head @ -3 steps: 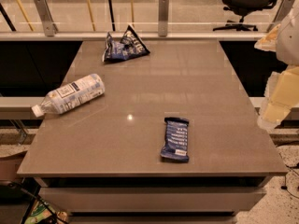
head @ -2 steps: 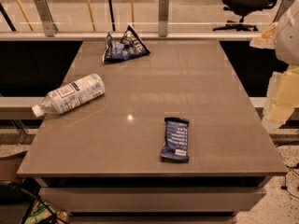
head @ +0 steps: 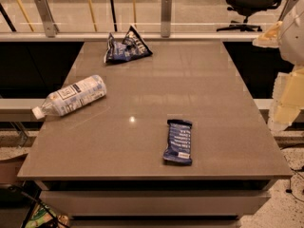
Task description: Move rxbar blueberry near blue chip bag
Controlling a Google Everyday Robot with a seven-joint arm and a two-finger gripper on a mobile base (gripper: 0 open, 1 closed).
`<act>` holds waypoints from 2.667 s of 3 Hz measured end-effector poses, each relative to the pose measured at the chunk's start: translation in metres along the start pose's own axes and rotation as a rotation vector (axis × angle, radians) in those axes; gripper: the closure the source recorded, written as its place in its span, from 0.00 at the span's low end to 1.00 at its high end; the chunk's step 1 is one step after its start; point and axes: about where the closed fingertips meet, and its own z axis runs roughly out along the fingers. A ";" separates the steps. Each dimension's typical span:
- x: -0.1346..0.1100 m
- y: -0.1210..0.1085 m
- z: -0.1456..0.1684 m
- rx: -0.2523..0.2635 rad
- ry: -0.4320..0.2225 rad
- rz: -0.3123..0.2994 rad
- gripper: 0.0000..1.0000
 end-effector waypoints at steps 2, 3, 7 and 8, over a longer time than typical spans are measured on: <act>-0.010 0.001 -0.009 0.002 -0.026 -0.272 0.00; -0.017 0.002 -0.008 -0.008 -0.018 -0.484 0.00; -0.055 -0.005 0.038 -0.157 -0.102 -1.296 0.00; -0.054 -0.014 0.068 -0.158 -0.149 -1.393 0.00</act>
Offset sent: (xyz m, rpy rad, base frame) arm -0.0051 0.0146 0.0112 -0.1937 -0.0660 0.6222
